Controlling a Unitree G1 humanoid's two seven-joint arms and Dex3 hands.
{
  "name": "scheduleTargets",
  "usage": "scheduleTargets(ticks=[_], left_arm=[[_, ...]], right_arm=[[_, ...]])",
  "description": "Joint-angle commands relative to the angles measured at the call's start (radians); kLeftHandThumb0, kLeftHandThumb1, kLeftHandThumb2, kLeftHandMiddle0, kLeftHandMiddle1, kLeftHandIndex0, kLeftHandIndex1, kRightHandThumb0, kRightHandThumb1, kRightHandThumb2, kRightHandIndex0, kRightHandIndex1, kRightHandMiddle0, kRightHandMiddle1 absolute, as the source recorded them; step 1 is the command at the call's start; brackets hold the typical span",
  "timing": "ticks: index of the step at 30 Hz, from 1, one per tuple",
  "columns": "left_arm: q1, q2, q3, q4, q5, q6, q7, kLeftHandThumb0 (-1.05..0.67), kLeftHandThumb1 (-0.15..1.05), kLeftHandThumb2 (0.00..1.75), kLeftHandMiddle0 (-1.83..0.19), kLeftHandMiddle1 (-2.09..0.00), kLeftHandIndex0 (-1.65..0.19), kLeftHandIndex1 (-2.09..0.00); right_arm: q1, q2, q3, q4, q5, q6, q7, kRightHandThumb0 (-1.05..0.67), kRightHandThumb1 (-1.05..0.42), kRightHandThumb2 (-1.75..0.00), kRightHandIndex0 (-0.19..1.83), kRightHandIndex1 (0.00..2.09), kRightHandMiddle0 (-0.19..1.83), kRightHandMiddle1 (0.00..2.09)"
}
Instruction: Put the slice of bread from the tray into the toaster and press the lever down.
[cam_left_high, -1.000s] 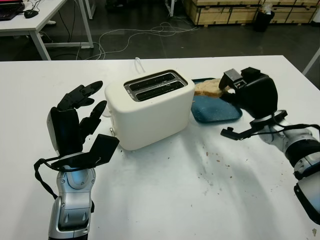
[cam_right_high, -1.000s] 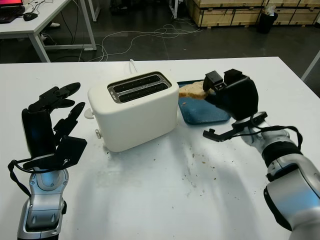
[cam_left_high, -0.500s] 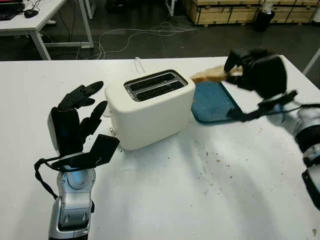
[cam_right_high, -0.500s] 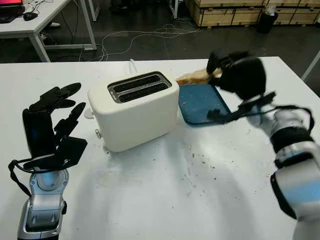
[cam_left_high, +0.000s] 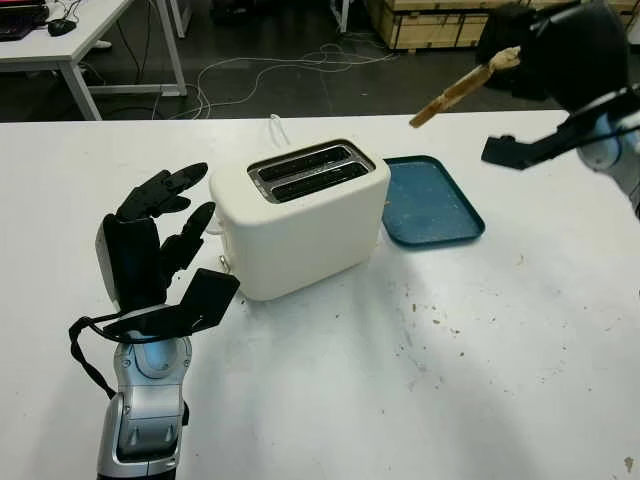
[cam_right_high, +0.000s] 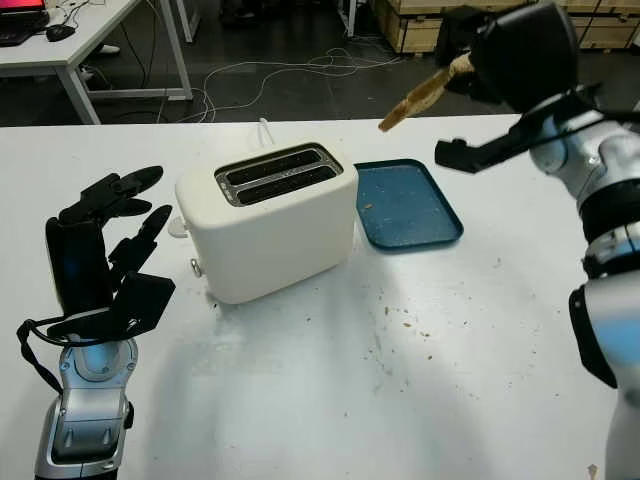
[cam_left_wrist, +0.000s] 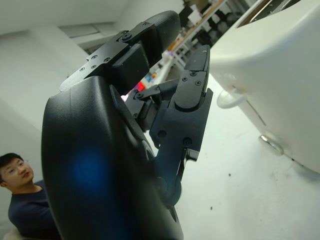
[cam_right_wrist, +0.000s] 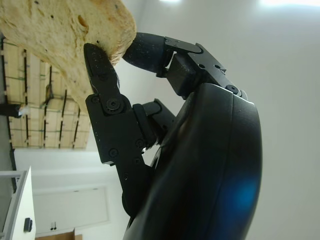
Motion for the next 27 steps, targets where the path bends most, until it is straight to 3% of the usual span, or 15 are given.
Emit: scheduleTargets(ticks=[1,6,11,15,24,27], left_arm=[[-0.003,0.003,0.000,0.000,0.006,0.002,-0.001,-0.20,0.87,0.00,-0.62,-1.06,-0.88,-0.23],[-0.002,0.003,-0.001,-0.001,0.015,0.007,0.002,-0.22,0.87,0.00,-0.64,-1.06,-0.88,-0.23],[-0.001,0.000,0.000,0.005,0.010,-0.004,0.012,-0.21,0.86,0.00,-0.64,-1.05,-0.89,-0.24],[0.000,0.004,0.000,0.008,0.003,-0.011,0.010,-0.20,0.87,0.01,-0.63,-1.04,-0.88,-0.24],[-0.007,0.006,0.000,0.012,0.005,-0.011,0.010,-0.23,0.86,0.00,-0.63,-1.06,-0.88,-0.25],[-0.008,0.002,0.000,0.008,0.005,-0.004,0.008,-0.22,0.86,0.00,-0.63,-1.06,-0.87,-0.25]], right_arm=[[-0.031,0.016,-0.036,-0.022,0.067,-0.017,0.073,-0.38,-0.89,0.00,0.99,1.74,0.92,1.49],[-0.036,0.057,-0.149,-0.105,0.264,0.004,0.323,-0.22,-0.91,0.00,1.10,1.54,1.09,1.10],[-0.049,0.090,-0.235,-0.149,0.434,-0.009,0.546,-0.19,-0.92,-0.06,1.12,1.67,0.98,1.59],[-0.044,0.115,-0.270,-0.238,0.503,0.110,0.682,-0.17,-0.92,-0.06,1.12,1.74,0.96,1.71],[0.006,0.168,-0.308,-0.486,0.582,0.385,0.874,-0.11,-0.92,-0.11,1.11,1.75,0.94,1.75],[0.016,0.188,-0.314,-0.503,0.614,0.414,0.924,-0.10,-0.92,-0.15,1.11,1.75,0.93,1.75]])
